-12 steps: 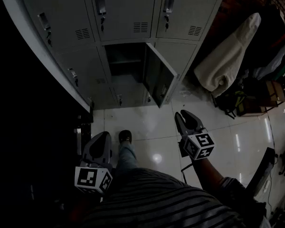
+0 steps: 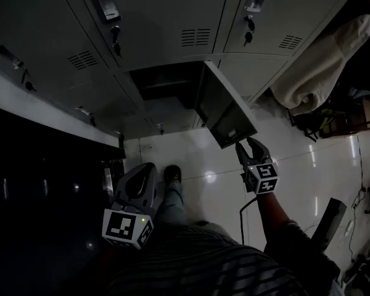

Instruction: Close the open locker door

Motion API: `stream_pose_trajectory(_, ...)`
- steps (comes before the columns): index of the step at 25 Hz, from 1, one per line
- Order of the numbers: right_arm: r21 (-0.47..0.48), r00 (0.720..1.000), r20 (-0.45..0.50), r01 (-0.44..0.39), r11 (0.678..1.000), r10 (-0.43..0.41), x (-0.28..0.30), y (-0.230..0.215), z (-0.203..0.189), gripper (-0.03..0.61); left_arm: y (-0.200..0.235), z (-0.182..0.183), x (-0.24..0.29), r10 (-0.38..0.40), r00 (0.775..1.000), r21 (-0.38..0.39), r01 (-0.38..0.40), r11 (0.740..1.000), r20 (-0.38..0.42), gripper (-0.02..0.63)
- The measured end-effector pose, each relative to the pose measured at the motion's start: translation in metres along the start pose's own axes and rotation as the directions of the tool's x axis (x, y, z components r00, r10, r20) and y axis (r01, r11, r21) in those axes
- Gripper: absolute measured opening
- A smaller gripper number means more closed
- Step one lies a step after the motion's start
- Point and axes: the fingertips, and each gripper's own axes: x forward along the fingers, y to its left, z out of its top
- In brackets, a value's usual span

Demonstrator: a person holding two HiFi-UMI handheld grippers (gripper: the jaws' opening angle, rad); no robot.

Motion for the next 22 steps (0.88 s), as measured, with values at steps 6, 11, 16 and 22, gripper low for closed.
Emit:
stream_pose_trajectory(6, -0.043, 0.999, -0.045, -0.028, 0.999, 0.026, 0.031, -0.001, -0.010, 0.166, 0.020, -0.014, 0.030, -0.016, 0.998, -0.024, 0.015, 1.000, -0.063, 0.005)
stream_pose_trajectory(11, -0.123, 0.994, -0.073, -0.091, 0.988, 0.083, 0.040, 0.016, -0.011, 0.173, 0.023, -0.021, 0.032, -0.008, 0.995, -0.057, 0.003, 0.998, -0.096, 0.005)
stream_pose_trajectory(16, -0.210, 0.978, -0.116, -0.197, 0.958, 0.176, 0.045, 0.056, -0.017, 0.157, 0.025, -0.028, 0.022, 0.005, 0.992, -0.087, -0.016, 0.996, -0.127, 0.005)
stream_pose_trajectory(22, -0.252, 0.939, -0.134, -0.342, 0.905, 0.318, 0.065, 0.137, -0.020, 0.161, 0.037, -0.033, 0.003, 0.048, 0.992, -0.102, -0.060, 0.993, -0.118, 0.005)
